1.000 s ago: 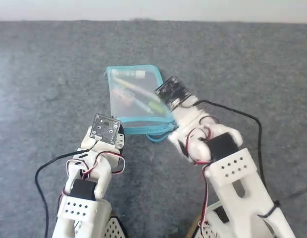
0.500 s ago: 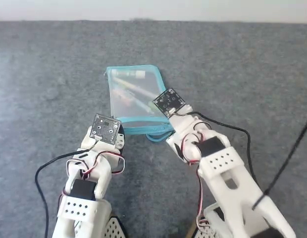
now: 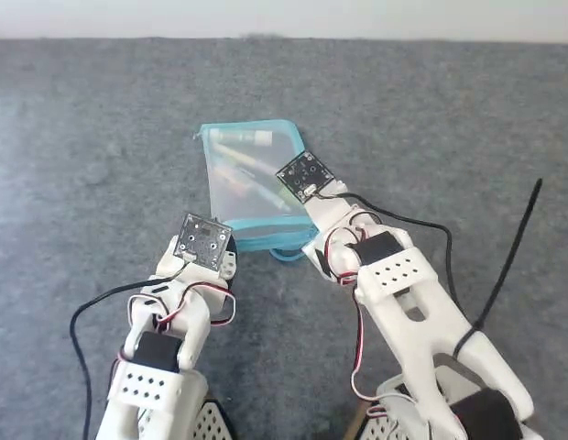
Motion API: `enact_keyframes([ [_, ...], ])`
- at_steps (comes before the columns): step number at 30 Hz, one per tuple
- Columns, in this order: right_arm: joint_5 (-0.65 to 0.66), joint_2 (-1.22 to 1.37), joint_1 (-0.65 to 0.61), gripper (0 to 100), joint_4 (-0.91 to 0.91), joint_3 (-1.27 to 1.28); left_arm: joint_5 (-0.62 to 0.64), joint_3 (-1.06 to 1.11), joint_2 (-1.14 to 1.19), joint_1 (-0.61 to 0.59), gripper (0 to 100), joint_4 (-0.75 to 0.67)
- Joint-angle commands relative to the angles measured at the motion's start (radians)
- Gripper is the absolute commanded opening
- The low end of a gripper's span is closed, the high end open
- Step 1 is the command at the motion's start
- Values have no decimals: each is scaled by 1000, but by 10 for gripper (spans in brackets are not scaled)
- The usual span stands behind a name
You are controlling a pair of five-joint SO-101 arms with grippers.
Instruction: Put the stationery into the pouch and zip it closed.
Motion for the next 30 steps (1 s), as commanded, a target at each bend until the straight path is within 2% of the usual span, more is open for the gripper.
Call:
enact_keyframes([
  [1, -9, -36, 1, 7, 50, -89, -5, -16, -3, 20, 12, 2],
  [6, -8, -211, -5, 7, 166, -107, -5, -18, -3, 21, 12, 3],
  [12, 34, -392, -128, 7, 272, -118, -6, -15, 2, 91, 12, 5],
  [19, 68, -414, -311, 7, 334, -183, -8, -15, 3, 91, 12, 6],
  [30, 95, -427, -426, 7, 337, -178, -32, -13, 5, 110, 11, 8],
])
